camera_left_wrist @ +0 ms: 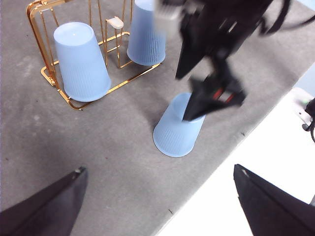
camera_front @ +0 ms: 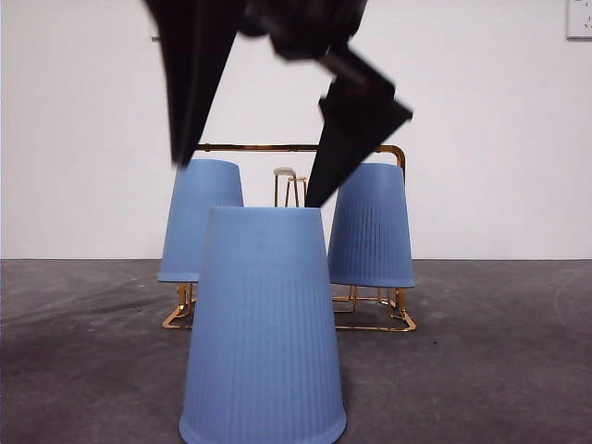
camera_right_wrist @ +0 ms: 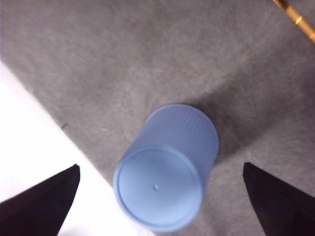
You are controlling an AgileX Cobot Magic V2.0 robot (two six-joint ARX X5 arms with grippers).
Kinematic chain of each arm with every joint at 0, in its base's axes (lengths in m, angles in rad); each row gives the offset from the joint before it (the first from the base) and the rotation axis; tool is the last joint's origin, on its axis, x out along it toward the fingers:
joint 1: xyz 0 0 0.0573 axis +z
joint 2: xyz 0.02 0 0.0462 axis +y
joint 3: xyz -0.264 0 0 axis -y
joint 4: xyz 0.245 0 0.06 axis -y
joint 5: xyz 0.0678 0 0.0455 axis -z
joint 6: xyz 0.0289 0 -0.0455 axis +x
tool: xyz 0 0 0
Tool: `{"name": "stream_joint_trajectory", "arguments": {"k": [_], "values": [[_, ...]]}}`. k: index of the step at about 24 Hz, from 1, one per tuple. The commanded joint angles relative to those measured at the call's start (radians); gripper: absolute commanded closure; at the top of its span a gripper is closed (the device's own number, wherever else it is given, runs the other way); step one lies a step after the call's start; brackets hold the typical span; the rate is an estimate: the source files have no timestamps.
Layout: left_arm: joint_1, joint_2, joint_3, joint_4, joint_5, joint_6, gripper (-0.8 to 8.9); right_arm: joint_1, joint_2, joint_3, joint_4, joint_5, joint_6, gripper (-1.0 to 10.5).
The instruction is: Pick the top cup and place it on cupholder, pick up the mid cup and place it on cupholder, last pick the bottom cup and place it on cupholder.
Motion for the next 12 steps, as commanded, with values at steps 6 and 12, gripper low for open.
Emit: {"name": "stream_joint_trajectory", "arguments": {"k": [6,12], "values": [[-0.008,0.005,0.008,0.010,0.003,-0.020,3.46,0.035,0.104,0.020,-0.004,0.008,0.026,3.5],[-0.008,0.005,0.008,0.007,0.003,-0.020,3.46,0.052,0.104,0.032,-0.043,0.057,0.045,6.4]]}}
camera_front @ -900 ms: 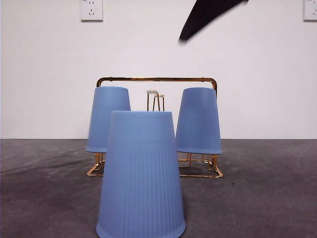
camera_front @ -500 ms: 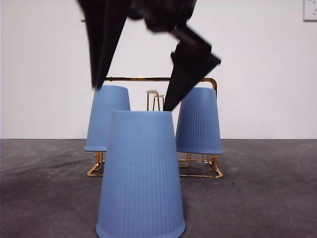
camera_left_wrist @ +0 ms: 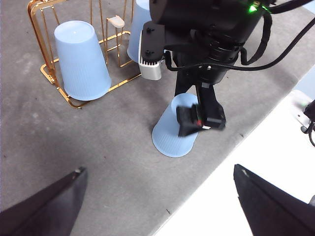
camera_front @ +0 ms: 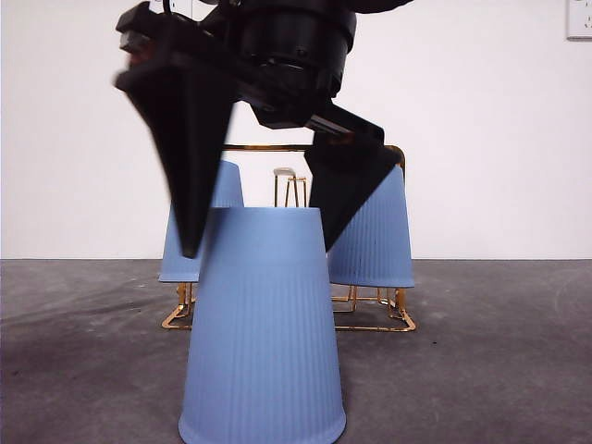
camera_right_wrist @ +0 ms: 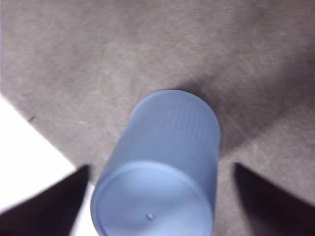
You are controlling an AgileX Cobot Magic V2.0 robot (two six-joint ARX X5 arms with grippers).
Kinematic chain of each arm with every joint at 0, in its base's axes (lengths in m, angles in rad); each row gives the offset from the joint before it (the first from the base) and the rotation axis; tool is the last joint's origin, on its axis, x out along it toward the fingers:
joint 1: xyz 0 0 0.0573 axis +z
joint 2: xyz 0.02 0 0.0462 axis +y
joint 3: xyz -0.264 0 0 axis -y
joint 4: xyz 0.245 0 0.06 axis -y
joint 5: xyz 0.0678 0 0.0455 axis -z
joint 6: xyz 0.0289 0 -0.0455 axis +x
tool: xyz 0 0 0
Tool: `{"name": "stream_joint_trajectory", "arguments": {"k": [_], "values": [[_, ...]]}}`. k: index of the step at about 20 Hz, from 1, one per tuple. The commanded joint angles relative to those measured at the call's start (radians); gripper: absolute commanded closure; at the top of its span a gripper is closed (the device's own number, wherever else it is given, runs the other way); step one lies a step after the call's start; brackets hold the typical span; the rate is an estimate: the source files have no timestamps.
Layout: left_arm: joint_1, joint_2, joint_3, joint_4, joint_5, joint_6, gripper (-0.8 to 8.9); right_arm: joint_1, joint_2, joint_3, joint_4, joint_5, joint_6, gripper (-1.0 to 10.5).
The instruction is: Pick the top cup and place it on cupholder, pick up the mid cup and place it on cupholder, last pick the bottom cup and place it on cupholder.
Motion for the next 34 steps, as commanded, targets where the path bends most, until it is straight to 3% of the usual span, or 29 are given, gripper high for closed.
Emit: {"name": "stream_joint_trajectory", "arguments": {"k": [1,4,6,10,14,20,28,34], "values": [[-0.008,0.005,0.008,0.007,0.003,-0.004,3.46,0.016,0.010,0.044,-0.039,0.006,0.016,6.6],[-0.008,0.005,0.008,0.007,0.003,-0.004,3.46,0.023,0.010,0.096,-0.084,0.013,0.016,7.9],[-0.008,0.005,0.008,0.007,0.003,-0.004,3.46,0.024,0.010,0.177,-0.161,0.053,0.010,8.0],[-0.008,0.005,0.008,0.003,0.003,-0.004,3.46,0.023,0.010,0.404,-0.339,0.184,-0.001,8.0],[-0.008,0.005,0.008,0.006,0.003,-0.003,3.46,0.011,0.011,0.584,-0.328,0.319,-0.011,8.0],[-0.008,0.005,0.008,0.005,0.003,-0.001,3.46,-0.070,0.014,0.634,-0.307,0.359,-0.011,8.0],[-0.008,0.005,0.008,0.005,0.003,-0.001,3.46,-0.130,0.072,0.634,-0.200,0.289,-0.020,8.0],[-0.008,0.005,0.008,0.004,0.003,-0.001,3.46,-0.130,0.109,0.634,-0.208,0.351,-0.019,8.0]]}}
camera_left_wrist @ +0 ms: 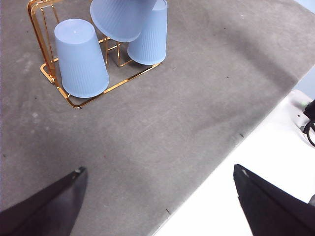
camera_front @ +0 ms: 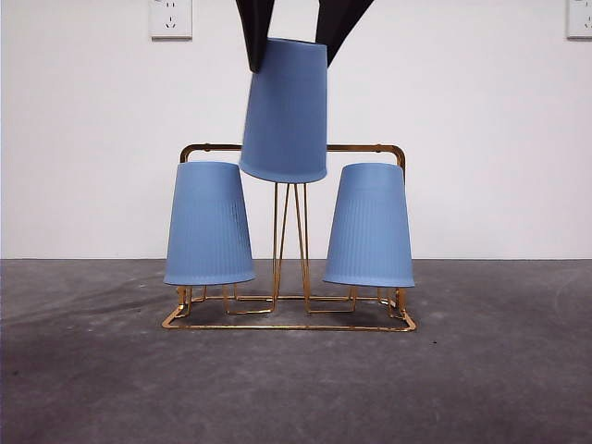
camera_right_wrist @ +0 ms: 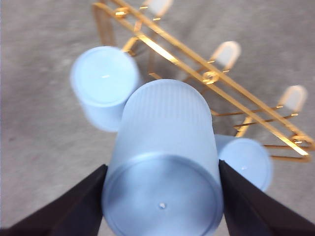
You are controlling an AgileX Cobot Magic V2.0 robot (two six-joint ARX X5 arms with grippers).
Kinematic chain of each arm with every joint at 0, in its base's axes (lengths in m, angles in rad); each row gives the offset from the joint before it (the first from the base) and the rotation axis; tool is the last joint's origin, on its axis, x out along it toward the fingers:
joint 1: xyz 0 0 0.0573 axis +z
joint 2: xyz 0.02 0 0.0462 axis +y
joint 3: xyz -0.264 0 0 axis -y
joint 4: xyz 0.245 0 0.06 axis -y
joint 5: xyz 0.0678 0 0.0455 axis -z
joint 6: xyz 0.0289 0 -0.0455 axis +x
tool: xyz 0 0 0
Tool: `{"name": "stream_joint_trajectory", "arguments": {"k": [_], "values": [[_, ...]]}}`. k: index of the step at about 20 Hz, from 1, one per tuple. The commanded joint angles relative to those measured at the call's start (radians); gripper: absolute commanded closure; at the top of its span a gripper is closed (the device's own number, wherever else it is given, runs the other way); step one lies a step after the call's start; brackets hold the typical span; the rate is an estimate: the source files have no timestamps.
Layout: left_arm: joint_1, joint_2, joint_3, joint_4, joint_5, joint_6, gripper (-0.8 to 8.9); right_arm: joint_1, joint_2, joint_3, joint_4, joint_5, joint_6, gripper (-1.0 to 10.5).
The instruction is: Pick the top cup and place it on cupholder, pick up the mid cup and place it on cupholder, last pick the bottom cup and place it on cupholder.
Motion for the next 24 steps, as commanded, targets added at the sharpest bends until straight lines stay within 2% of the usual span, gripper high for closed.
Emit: {"name": "stream_joint_trajectory", "arguments": {"k": [1,11,19,20,21,23,24], "values": [[-0.008,0.004,0.009,0.005,0.003,0.001,3.46,0.008,0.026,0.027,0.007,0.007,-0.011,8.0],[-0.008,0.004,0.009,0.006,0.003,0.006,3.46,-0.019,0.145,0.027,0.023,-0.004,-0.013,8.0],[-0.008,0.004,0.009,0.005,0.003,0.010,3.46,-0.052,0.241,0.027,0.066,-0.054,-0.023,8.0],[-0.008,0.004,0.009,0.005,0.003,0.010,3.46,-0.058,0.242,0.027,0.071,-0.057,-0.023,7.8],[-0.008,0.004,0.009,0.005,0.003,0.010,3.46,-0.064,0.242,0.027,0.070,-0.071,-0.023,7.1],[-0.008,0.004,0.009,0.006,0.003,0.010,3.46,-0.069,0.242,0.027,0.071,-0.086,-0.023,4.9],[-0.008,0.004,0.009,0.006,0.003,0.010,3.46,-0.069,0.240,0.027,0.074,-0.080,-0.024,4.3]]}}
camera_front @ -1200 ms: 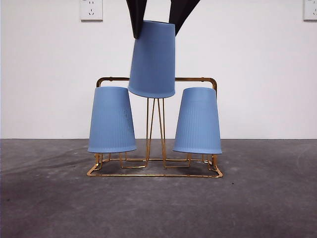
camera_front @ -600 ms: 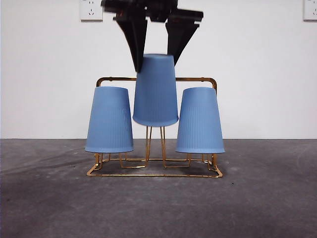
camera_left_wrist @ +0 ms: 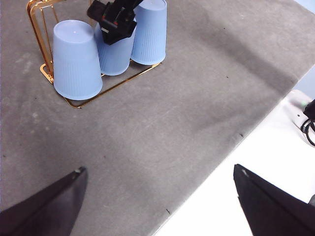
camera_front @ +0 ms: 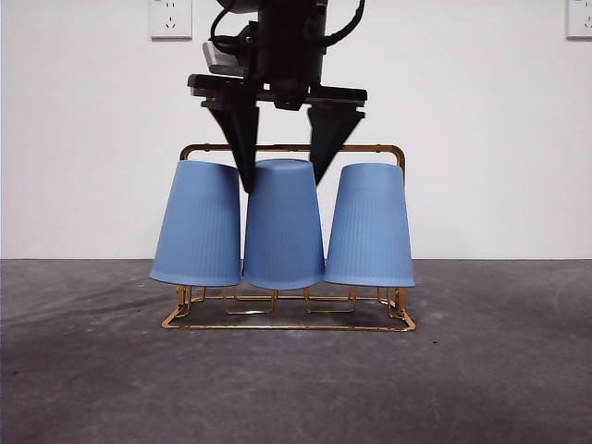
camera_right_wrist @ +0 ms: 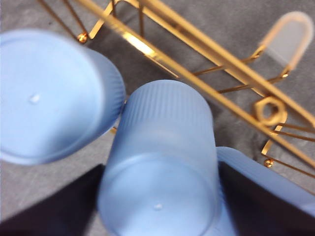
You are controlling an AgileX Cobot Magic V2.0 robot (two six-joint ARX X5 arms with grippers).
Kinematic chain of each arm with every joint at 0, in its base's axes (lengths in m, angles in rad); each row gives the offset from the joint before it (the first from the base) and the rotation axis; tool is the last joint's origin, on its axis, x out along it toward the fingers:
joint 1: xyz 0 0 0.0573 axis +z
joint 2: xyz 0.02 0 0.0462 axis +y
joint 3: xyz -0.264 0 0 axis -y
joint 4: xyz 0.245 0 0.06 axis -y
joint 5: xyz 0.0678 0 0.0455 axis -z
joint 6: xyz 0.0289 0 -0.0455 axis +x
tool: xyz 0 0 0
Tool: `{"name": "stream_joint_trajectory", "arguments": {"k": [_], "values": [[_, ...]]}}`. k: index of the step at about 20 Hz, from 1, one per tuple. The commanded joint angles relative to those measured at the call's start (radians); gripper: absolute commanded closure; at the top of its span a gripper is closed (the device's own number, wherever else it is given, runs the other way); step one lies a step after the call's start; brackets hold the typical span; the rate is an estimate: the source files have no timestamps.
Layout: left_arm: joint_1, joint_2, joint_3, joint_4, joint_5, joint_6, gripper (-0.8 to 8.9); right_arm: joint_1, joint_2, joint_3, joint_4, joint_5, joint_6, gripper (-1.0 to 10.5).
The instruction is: Pick the top cup and place it on cupholder, pick up the mid cup and place it on cupholder, last pick the bottom cup and place it on cupholder.
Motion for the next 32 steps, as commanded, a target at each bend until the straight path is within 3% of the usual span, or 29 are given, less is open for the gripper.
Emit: {"name": "stream_joint_trajectory", "arguments": {"k": [1,6,11,16,19,22,27,28,29,30,31,32], "values": [[-0.008,0.005,0.009,0.006,0.003,0.009,3.46,0.010,0.011,0.032,0.005,0.002,-0.014,4.3],[-0.008,0.005,0.009,0.006,0.002,0.008,3.46,0.022,-0.117,0.109,-0.145,-0.007,-0.032,4.3],[-0.008,0.004,0.009,0.007,0.003,0.008,3.46,0.047,-0.400,0.010,-0.216,0.021,-0.036,4.3],[-0.008,0.004,0.009,0.057,0.003,0.000,3.46,0.054,-0.813,-0.346,-0.209,0.073,-0.036,4.3],[-0.008,0.002,0.009,0.129,0.003,-0.036,3.46,0.058,-1.139,-0.675,0.011,0.006,-0.032,4.3],[-0.008,0.002,0.009,0.182,-0.017,-0.060,3.47,0.058,-1.448,-0.961,0.189,-0.011,0.021,4.3],[-0.008,0.002,0.009,0.206,-0.078,-0.071,3.58,0.058,-1.720,-1.145,0.201,-0.035,0.023,4.3],[-0.008,0.002,0.009,0.206,-0.091,-0.071,4.43,0.058,-1.730,-1.152,0.203,-0.052,0.023,4.3],[-0.008,0.002,0.009,0.205,-0.112,-0.071,6.84,0.058,-1.730,-1.152,0.203,-0.060,0.024,5.2],[-0.008,0.002,0.008,0.205,-0.126,-0.070,7.83,0.058,-1.730,-1.152,0.203,-0.060,0.023,8.4],[-0.008,0.002,0.008,0.208,-0.146,-0.071,8.09,0.058,-1.729,-1.152,0.204,-0.054,0.023,9.2],[-0.008,0.003,0.008,0.208,-0.151,-0.071,8.07,0.058,-1.729,-1.152,0.211,-0.047,0.023,9.2]]}}
